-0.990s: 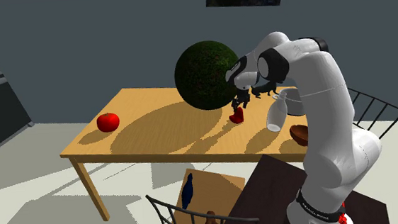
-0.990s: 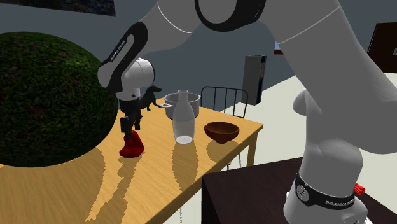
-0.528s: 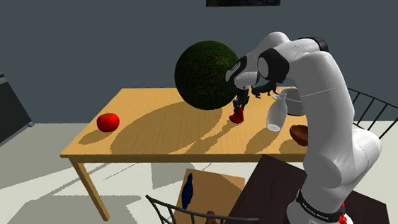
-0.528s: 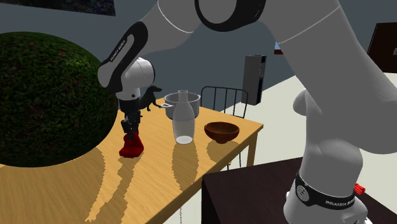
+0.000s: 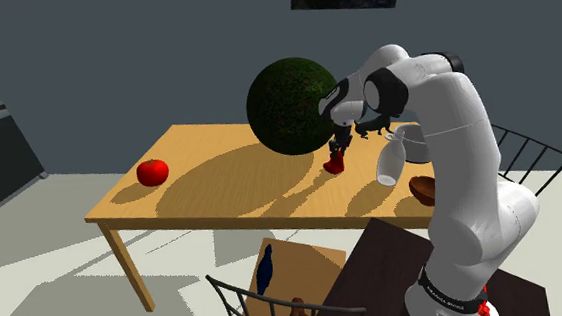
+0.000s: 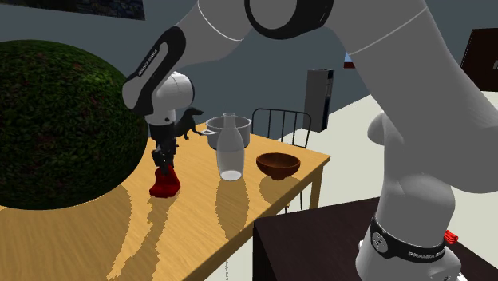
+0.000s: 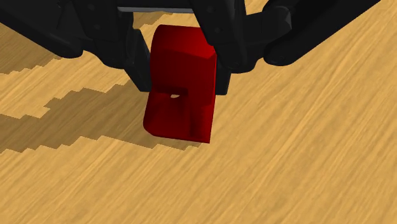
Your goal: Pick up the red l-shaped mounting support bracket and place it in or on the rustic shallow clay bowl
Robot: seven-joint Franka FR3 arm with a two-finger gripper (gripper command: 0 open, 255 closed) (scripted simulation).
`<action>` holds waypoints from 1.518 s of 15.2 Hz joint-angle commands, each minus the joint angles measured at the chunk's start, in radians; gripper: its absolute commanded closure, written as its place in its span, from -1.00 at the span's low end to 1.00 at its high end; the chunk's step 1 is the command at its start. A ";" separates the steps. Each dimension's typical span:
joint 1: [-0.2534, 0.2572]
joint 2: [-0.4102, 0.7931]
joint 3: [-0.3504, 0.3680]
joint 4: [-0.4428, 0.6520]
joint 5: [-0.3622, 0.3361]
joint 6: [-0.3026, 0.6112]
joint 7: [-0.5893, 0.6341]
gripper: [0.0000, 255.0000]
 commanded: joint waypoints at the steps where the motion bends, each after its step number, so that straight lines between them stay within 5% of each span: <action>1: 0.003 -0.014 -0.004 0.000 -0.006 -0.013 0.004 1.00; 23: 0.026 -0.155 -0.047 0.090 -0.076 -0.236 0.051 1.00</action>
